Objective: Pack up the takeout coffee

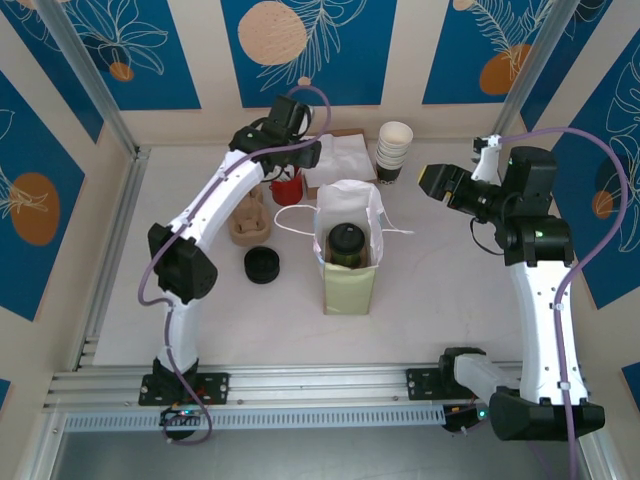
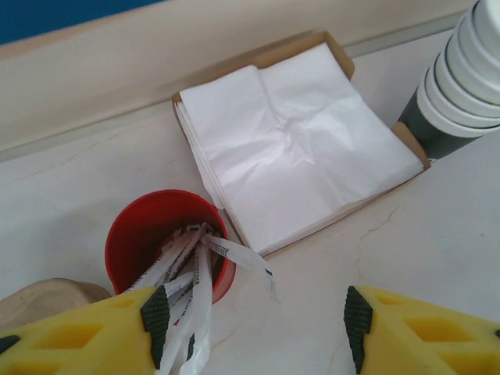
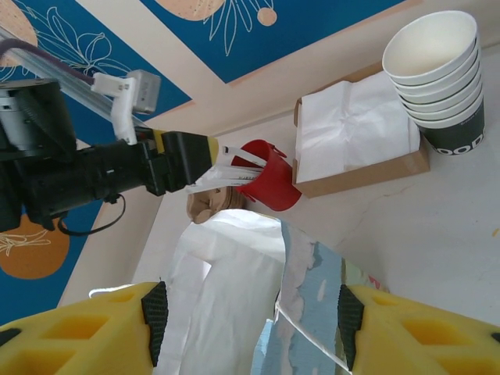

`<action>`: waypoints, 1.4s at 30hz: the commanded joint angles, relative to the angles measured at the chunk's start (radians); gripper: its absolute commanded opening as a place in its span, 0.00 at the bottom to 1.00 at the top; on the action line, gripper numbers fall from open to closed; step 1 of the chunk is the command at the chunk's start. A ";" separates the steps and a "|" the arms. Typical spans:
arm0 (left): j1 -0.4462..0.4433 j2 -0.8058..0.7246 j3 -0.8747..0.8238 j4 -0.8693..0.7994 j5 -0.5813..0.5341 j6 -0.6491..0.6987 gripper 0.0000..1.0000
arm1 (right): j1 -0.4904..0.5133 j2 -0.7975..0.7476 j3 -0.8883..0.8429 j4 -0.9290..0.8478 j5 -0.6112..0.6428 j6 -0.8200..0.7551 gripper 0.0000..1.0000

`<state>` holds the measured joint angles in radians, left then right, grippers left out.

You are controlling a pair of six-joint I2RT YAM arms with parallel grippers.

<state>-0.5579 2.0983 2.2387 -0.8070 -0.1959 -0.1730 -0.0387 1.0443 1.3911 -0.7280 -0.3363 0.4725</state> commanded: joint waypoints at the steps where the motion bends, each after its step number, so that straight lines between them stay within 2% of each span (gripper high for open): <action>1: -0.008 0.046 0.062 0.006 -0.038 0.014 0.58 | -0.017 -0.013 -0.012 -0.013 -0.049 -0.037 0.61; 6: -0.015 0.114 0.140 -0.021 -0.046 0.020 0.50 | -0.043 -0.027 -0.041 -0.010 -0.065 -0.046 0.60; 11: -0.022 0.148 0.168 -0.030 -0.060 0.024 0.47 | -0.066 -0.032 -0.059 -0.003 -0.094 -0.046 0.60; 42: -0.039 0.237 0.191 -0.032 -0.231 -0.014 0.32 | -0.115 -0.038 -0.106 0.021 -0.157 -0.045 0.60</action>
<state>-0.5896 2.3131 2.3890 -0.8303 -0.3973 -0.1806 -0.1459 1.0172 1.2972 -0.7185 -0.4629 0.4431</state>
